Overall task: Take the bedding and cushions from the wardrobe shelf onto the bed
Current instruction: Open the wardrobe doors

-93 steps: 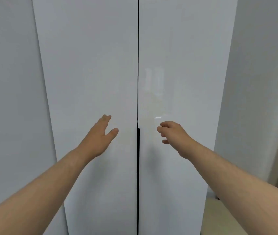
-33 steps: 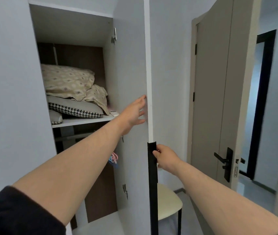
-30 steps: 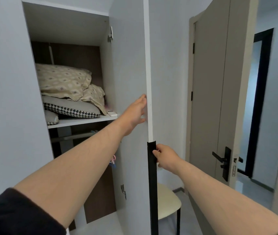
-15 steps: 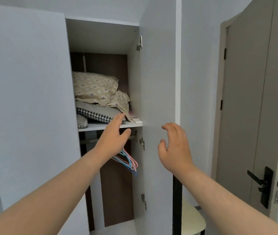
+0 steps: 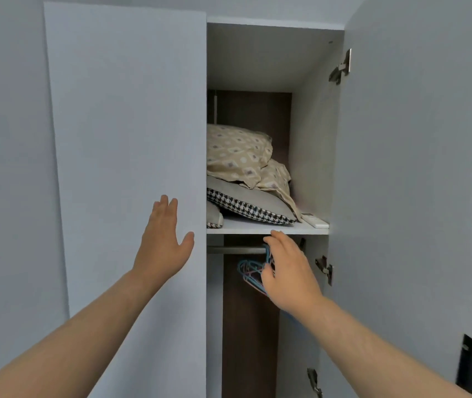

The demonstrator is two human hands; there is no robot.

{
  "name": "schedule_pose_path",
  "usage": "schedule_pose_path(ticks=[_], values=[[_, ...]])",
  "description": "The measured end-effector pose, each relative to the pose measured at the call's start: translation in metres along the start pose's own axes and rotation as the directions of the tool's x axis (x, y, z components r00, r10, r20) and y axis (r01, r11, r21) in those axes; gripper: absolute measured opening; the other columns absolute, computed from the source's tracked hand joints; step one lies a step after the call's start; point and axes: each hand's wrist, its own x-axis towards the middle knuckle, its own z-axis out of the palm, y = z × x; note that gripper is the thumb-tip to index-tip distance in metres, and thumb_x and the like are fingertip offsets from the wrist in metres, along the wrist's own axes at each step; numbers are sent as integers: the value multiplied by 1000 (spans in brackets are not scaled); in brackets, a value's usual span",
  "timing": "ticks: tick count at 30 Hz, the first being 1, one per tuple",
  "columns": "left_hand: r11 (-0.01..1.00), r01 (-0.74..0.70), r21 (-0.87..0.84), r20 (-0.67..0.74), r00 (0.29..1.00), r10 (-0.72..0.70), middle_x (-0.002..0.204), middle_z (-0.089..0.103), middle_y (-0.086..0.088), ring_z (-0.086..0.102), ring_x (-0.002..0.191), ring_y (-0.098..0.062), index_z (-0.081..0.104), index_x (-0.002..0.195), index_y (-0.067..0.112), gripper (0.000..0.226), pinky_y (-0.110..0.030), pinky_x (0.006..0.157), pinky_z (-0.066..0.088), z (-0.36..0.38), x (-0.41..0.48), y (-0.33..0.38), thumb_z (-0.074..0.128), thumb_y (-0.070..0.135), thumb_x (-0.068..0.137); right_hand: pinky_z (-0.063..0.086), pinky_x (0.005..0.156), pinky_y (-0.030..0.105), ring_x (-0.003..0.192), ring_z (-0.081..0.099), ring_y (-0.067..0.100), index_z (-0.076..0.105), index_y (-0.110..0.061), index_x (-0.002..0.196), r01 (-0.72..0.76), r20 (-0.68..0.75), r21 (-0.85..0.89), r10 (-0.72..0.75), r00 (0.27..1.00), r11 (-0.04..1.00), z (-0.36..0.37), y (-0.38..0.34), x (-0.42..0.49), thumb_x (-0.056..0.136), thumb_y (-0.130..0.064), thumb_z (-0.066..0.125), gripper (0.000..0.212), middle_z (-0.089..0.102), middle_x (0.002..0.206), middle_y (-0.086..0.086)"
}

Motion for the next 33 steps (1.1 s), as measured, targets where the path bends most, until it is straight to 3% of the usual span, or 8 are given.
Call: schedule_pose_path(ticks=[7,10,14,16,19,21,26,33], values=[[1000,-7,9,14,1000,7,161,2,-9,-3,147,-23,12,152,11,81,-35,113,6,41,65,-51,59,28,89,19,110,29,140,23,21,34,-11,143,16,140,-124,1,990,992,71,9,73,91,-22,49,56,28,154,8],[998,-24,62,16,1000,23,161,-1,-14,-4,146,-29,9,152,10,84,-46,115,7,61,88,-55,59,33,88,20,112,35,139,25,26,32,-9,144,23,176,-216,16,984,976,90,22,105,95,-23,46,53,31,152,12],[983,69,172,15,997,-73,159,-7,-18,-8,145,-36,0,152,12,92,-60,111,11,88,115,-51,55,47,86,8,116,47,145,10,31,12,-17,152,15,338,-350,112,934,937,113,40,132,102,-33,31,56,15,158,18],[968,130,215,3,991,-134,158,-8,-21,-8,144,-40,-3,151,11,97,-65,108,13,101,126,-46,52,55,84,5,116,49,145,9,32,10,-22,152,42,399,-408,137,907,912,125,47,137,100,-27,37,59,15,158,19],[943,208,261,-23,977,-210,156,-8,-29,-7,141,-48,-6,149,4,109,-72,102,12,118,136,-36,51,64,78,12,114,52,141,20,34,17,-24,151,67,365,-475,128,922,878,134,51,143,88,-15,53,73,28,152,21],[923,262,282,-48,965,-259,154,-5,-33,-5,140,-52,-7,147,-1,112,-75,99,14,127,138,-30,55,61,77,17,112,53,137,27,35,20,-24,150,84,363,-483,111,925,872,137,53,148,84,-14,54,74,35,148,21],[893,315,321,-78,949,-306,152,0,-37,0,138,-56,-6,145,-4,99,-78,97,18,138,141,-28,57,28,76,15,112,56,136,27,38,19,-22,150,97,383,-483,110,917,870,140,56,148,82,-23,54,76,33,147,24],[902,292,319,-56,955,-290,154,-4,-32,-5,140,-51,-7,147,0,104,-74,101,15,125,125,-20,61,25,72,12,113,55,138,22,37,15,-21,151,115,420,-474,110,901,873,132,59,144,84,-32,55,79,30,149,24]])
